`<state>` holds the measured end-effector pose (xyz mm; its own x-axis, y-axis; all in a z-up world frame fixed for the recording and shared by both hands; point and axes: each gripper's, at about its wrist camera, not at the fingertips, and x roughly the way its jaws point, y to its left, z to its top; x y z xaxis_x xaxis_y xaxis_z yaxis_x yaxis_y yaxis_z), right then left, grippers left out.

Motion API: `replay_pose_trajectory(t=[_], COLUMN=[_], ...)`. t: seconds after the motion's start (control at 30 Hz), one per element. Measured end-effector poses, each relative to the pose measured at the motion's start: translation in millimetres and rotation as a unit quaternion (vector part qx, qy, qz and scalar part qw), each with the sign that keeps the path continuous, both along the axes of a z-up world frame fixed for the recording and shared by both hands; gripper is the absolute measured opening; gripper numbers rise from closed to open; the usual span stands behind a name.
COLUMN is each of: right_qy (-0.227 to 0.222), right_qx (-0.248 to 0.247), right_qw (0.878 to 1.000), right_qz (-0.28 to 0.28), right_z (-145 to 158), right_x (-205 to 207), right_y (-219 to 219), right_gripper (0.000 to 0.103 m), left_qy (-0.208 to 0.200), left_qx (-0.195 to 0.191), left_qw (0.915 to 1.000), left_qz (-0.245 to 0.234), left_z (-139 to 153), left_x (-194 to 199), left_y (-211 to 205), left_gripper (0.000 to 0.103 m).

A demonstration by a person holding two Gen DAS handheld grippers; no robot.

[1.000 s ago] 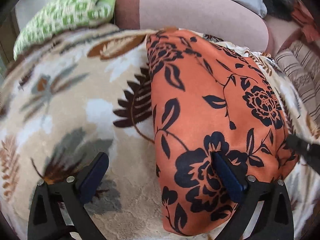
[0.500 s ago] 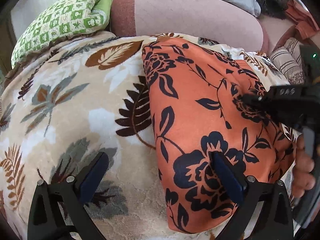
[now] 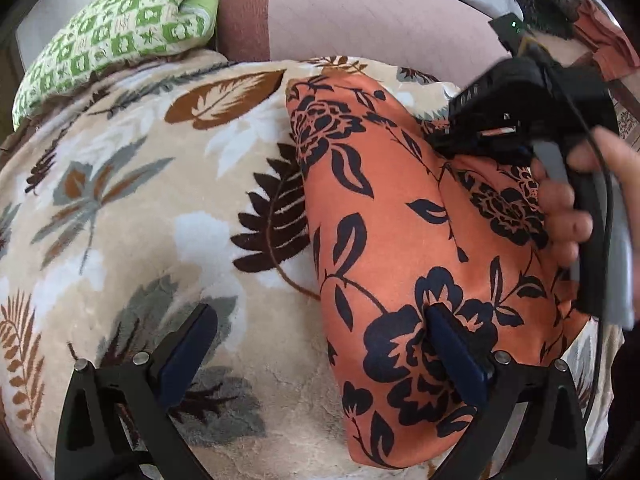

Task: Fold small clothes

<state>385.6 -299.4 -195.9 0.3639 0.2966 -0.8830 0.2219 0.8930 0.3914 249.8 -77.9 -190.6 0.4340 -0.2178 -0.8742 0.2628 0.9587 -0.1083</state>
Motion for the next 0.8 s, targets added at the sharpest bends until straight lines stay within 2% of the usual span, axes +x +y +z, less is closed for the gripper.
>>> replay_pose_trajectory(t=[0.13, 0.37, 0.43, 0.5, 0.6, 0.63, 0.8], right_qy=[-0.022, -0.047, -0.032, 0.007, 0.059, 0.074, 0.041], right_qx=[0.009, 0.077, 0.07, 0.058, 0.035, 0.044, 0.079], right_qw=[1.0, 0.993, 0.992, 0.991, 0.992, 0.991, 0.993], right_qz=[0.017, 0.082, 0.104, 0.117, 0.11, 0.105, 0.072], right_z=[26.8, 62.5, 58.5, 43.5, 10.3, -4.1, 4.2], right_x=[2.9, 7.7, 18.4, 30.7, 48.4, 52.5, 40.9], right_y=[9.2, 54.3, 71.2, 82.7, 89.4, 90.2, 73.9], right_gripper=[0.008, 0.008, 0.008, 0.008, 0.006, 0.005, 0.006], left_qy=[-0.002, -0.022, -0.013, -0.005, -0.004, -0.003, -0.001], left_qx=[-0.008, -0.013, -0.013, -0.012, -0.009, -0.007, -0.01], left_qw=[1.0, 0.9995, 0.9996, 0.9997, 0.9998, 0.9999, 1.0], left_qz=[0.004, 0.021, 0.021, 0.019, 0.015, 0.012, 0.002], left_z=[6.6, 20.3, 17.6, 13.9, 11.8, 11.0, 10.7], left_x=[0.0, -1.9, 0.3, 2.5, 4.3, 5.3, 4.9], left_y=[4.4, 14.6, 16.7, 16.4, 14.8, 14.0, 12.7], left_gripper=[0.103, 0.103, 0.103, 0.103, 0.103, 0.103, 0.103])
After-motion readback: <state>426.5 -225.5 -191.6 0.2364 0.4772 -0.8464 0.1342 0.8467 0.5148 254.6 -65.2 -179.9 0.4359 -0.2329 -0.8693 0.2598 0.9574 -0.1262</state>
